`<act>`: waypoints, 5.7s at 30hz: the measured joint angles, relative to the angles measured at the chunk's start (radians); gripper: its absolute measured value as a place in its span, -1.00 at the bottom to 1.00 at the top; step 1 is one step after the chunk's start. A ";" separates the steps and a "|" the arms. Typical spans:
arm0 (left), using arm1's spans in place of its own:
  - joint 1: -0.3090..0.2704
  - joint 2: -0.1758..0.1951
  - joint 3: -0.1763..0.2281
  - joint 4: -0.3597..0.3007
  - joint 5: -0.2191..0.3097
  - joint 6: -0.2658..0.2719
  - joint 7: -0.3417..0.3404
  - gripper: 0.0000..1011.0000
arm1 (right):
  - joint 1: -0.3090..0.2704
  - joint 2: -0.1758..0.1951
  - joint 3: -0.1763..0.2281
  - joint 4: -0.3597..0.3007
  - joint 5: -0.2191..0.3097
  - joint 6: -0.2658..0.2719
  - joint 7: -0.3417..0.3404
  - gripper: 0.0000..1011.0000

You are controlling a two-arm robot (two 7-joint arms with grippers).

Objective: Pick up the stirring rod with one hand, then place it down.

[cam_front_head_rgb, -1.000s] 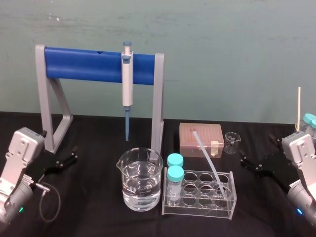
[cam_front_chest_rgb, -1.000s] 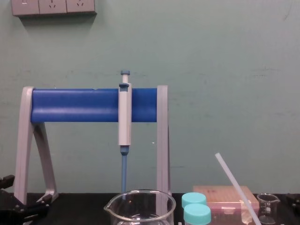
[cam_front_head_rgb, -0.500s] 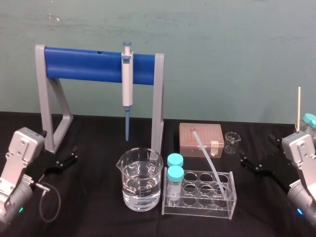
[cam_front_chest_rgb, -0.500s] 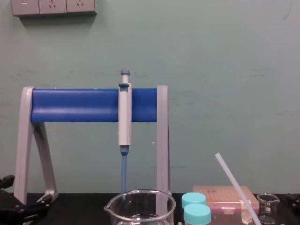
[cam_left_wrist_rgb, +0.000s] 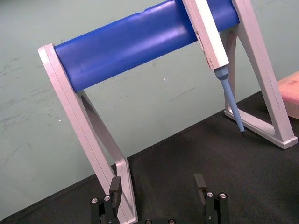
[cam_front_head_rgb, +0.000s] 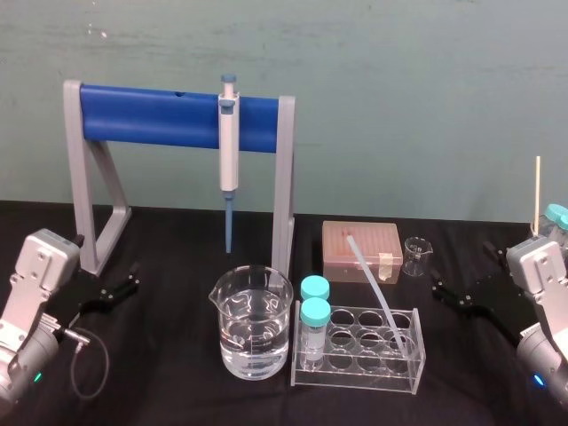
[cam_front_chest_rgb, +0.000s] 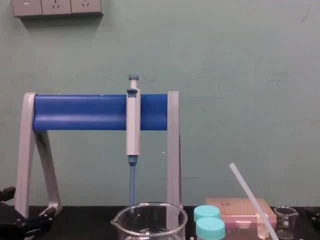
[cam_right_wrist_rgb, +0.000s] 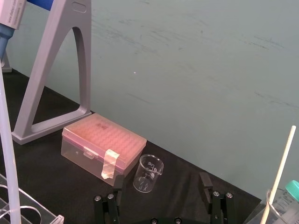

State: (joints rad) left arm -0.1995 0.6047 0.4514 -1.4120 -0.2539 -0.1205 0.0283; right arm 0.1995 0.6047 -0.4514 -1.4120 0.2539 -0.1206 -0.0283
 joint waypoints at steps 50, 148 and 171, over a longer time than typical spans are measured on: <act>0.000 0.000 0.000 0.000 0.000 0.000 0.000 0.98 | -0.018 -0.008 0.021 -0.021 -0.033 -0.076 -0.006 0.98; 0.000 0.000 0.000 0.000 0.000 0.000 0.000 0.98 | 0.159 -0.154 0.008 0.192 0.169 -0.144 0.580 0.81; 0.000 0.000 0.000 0.000 0.000 0.000 0.000 0.98 | 0.160 -0.154 0.007 0.193 0.171 -0.144 0.580 -0.56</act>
State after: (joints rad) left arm -0.1995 0.6047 0.4514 -1.4120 -0.2539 -0.1205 0.0283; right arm 0.3592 0.4506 -0.4439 -1.2193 0.4248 -0.2649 0.5519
